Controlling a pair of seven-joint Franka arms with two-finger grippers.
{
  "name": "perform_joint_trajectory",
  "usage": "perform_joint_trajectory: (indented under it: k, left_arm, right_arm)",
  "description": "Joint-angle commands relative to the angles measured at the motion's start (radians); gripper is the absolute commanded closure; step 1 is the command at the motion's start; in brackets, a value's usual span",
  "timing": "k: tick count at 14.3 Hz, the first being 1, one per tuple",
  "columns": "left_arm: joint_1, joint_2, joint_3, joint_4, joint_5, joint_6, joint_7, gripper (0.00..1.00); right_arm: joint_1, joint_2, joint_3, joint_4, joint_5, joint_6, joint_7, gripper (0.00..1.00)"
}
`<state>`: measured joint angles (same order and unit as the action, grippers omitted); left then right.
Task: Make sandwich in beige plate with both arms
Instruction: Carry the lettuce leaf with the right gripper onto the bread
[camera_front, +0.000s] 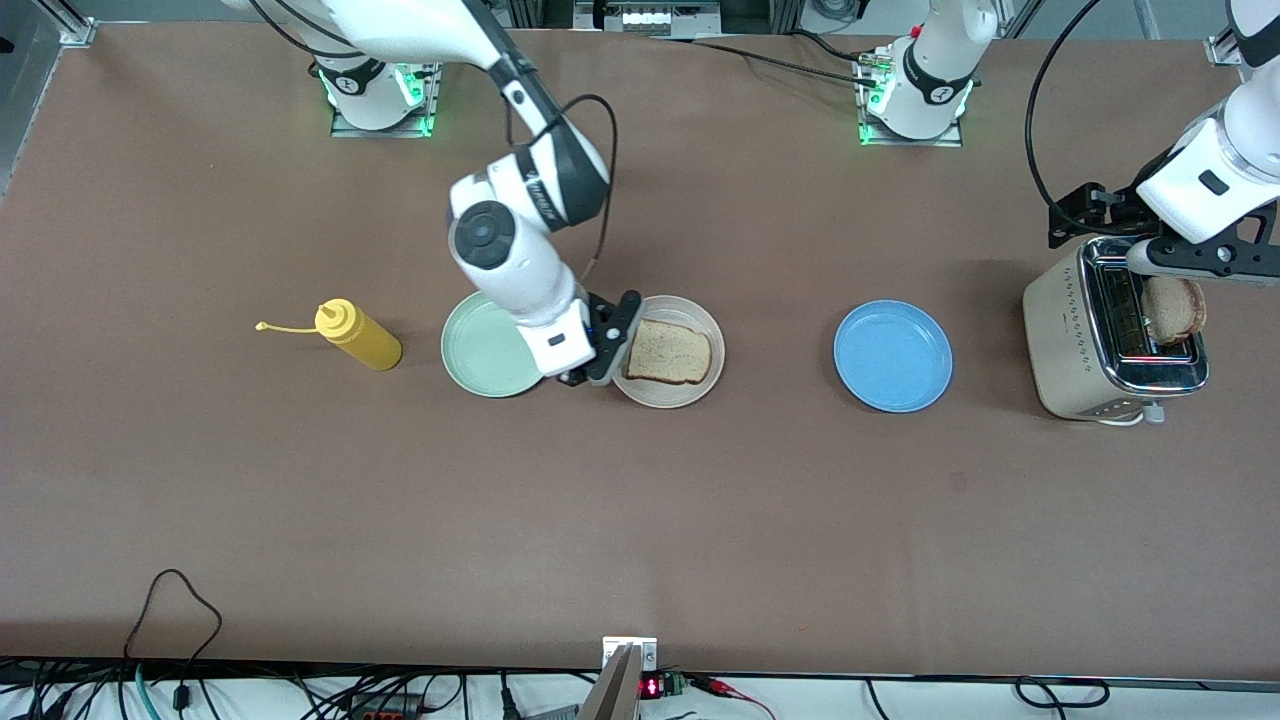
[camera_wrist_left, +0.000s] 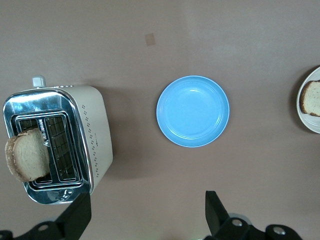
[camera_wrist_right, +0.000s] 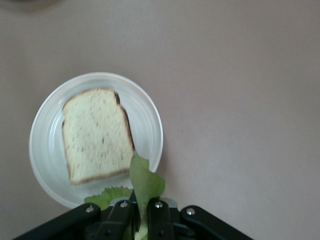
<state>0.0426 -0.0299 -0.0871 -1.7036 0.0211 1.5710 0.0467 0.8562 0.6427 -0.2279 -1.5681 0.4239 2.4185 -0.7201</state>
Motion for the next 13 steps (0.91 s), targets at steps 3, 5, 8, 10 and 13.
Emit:
perform_joint_trajectory:
  k: [3,5,8,10,13]
  left_arm:
    - [0.003,0.013,0.003,0.027,-0.017,-0.02,0.018,0.0]
    - [0.003,0.013,0.003,0.027,-0.017,-0.019,0.018,0.0]
    - [0.003,0.013,0.003,0.028,-0.015,-0.019,0.018,0.0]
    - [0.003,0.013,0.003,0.027,-0.017,-0.019,0.018,0.0]
    - [0.003,0.013,0.003,0.027,-0.017,-0.019,0.019,0.0]
  right_arm:
    - [0.061,0.135,-0.014,0.151,0.015,0.08,0.128,0.97]
    - [0.067,0.164,-0.013,0.157,0.016,0.143,0.152,0.97]
    - [0.075,0.179,0.016,0.157,0.015,0.175,0.186,0.97]
    - [0.078,0.187,0.032,0.158,0.015,0.178,0.238,0.97]
    - [0.087,0.201,0.041,0.157,0.007,0.217,0.261,0.91]
